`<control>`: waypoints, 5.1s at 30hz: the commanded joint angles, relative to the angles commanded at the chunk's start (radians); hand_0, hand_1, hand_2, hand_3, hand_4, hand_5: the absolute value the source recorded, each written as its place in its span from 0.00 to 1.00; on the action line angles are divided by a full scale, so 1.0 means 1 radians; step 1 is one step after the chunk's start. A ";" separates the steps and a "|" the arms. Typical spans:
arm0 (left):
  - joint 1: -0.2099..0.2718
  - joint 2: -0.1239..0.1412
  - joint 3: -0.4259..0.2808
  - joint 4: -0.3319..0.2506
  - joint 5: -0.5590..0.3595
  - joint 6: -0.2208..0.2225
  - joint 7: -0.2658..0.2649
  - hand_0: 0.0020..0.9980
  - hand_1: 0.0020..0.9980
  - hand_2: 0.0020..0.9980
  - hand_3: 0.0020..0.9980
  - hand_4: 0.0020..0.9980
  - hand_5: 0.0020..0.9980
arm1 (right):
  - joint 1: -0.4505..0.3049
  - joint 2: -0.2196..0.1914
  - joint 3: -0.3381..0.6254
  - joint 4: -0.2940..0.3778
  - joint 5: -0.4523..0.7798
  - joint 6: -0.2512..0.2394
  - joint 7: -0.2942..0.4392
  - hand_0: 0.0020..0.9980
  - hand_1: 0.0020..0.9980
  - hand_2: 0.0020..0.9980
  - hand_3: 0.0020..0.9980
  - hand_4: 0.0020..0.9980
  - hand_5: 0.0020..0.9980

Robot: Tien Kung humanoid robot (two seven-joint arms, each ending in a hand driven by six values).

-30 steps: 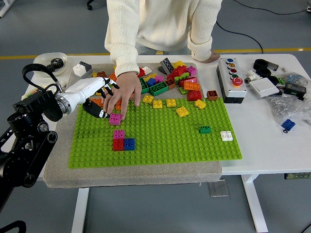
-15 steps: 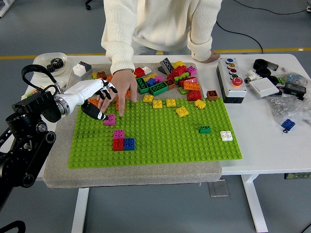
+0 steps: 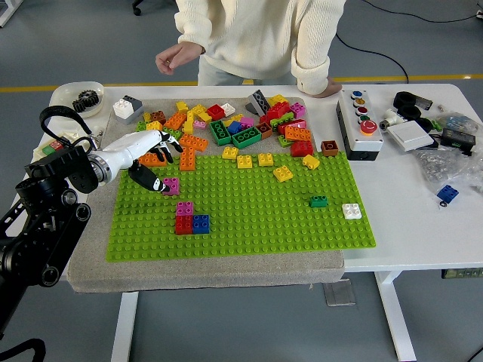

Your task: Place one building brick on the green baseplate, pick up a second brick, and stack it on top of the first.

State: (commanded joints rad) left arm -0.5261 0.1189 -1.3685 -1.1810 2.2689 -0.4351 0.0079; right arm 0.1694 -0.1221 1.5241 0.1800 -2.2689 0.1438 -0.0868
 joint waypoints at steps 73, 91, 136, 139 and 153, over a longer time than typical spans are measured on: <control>-0.045 0.009 0.104 0.233 0.000 0.196 -0.120 0.64 0.57 0.52 0.55 0.97 0.00 | -0.002 0.003 -0.001 0.000 0.000 0.001 0.005 0.74 0.64 0.71 0.59 0.83 0.41; -0.061 0.002 0.119 0.259 0.000 0.192 -0.114 0.62 0.54 0.51 0.53 0.94 0.00 | 0.000 0.003 0.001 0.000 0.001 0.001 0.005 0.74 0.64 0.71 0.59 0.83 0.41; -0.085 0.019 0.139 0.247 0.000 0.145 -0.121 0.52 0.49 0.49 0.55 0.84 0.00 | -0.002 0.002 -0.004 0.000 0.005 0.001 0.005 0.74 0.64 0.71 0.59 0.83 0.41; -0.086 0.022 0.137 0.238 0.000 0.141 -0.120 0.52 0.49 0.49 0.55 0.84 0.00 | -0.002 0.002 -0.004 0.000 0.005 0.001 0.004 0.74 0.64 0.71 0.59 0.83 0.41; -0.070 0.051 0.151 0.095 0.000 0.072 -0.088 0.52 0.49 0.49 0.55 0.84 0.00 | 0.000 -0.001 -0.001 0.000 0.007 0.001 0.004 0.74 0.64 0.71 0.59 0.83 0.41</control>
State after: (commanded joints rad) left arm -0.5959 0.1694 -1.2177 -1.0864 2.2689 -0.3630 -0.0803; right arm 0.1697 -0.1233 1.5228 0.1800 -2.2619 0.1443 -0.0826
